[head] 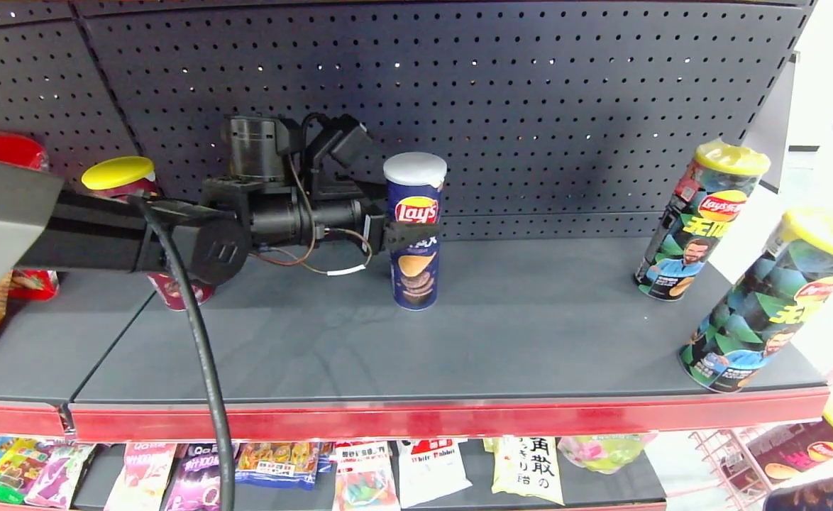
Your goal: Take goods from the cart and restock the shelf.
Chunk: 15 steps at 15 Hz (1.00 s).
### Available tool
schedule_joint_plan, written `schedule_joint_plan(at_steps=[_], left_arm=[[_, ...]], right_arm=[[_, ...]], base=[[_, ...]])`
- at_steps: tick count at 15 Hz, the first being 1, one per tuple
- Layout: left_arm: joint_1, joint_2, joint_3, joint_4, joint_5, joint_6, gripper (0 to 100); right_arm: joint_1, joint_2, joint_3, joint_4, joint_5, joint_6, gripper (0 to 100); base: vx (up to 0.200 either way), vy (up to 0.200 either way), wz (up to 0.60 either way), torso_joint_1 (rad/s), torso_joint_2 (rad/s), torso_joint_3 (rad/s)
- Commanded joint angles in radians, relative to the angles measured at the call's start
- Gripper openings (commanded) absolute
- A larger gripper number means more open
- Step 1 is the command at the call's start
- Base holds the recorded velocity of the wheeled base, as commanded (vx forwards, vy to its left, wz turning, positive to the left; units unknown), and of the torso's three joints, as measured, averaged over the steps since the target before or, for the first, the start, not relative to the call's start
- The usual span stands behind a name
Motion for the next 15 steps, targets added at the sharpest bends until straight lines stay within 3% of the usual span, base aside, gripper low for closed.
schedule_joint_plan(at_steps=[1,3,4,11,14,15], left_arm=[[-0.011,0.03,-0.04,0.0,0.0,-0.009,100],[-0.017,0.053,-0.08,0.0,0.0,-0.011,100],[-0.017,0.062,-0.084,-0.002,0.0,-0.011,0],[-0.029,0.038,-0.06,0.0,-0.012,-0.019,0],[-0.029,-0.039,0.023,0.0,-0.018,-0.022,0],[-0.046,-0.133,0.124,-0.002,-0.02,-0.045,0]], right_arm=[[0.0,0.002,0.002,0.002,0.0,-0.001,0],[0.0,0.002,0.003,0.002,0.0,-0.001,0],[0.0,0.002,0.003,0.002,0.0,0.001,0],[0.002,0.008,0.005,0.002,0.002,0.001,0],[0.002,0.022,0.0,0.0,0.006,0.001,0],[0.002,0.035,-0.003,-0.001,0.008,-0.001,0]], base=[[0.0,0.0,0.0,0.0,0.0,0.0],[0.0,0.0,0.0,0.0,0.0,0.0],[0.0,0.0,0.0,0.0,0.0,0.0],[0.0,0.0,0.0,0.0,0.0,0.0],[0.0,0.0,0.0,0.0,0.0,0.0],[0.0,0.0,0.0,0.0,0.0,0.0]])
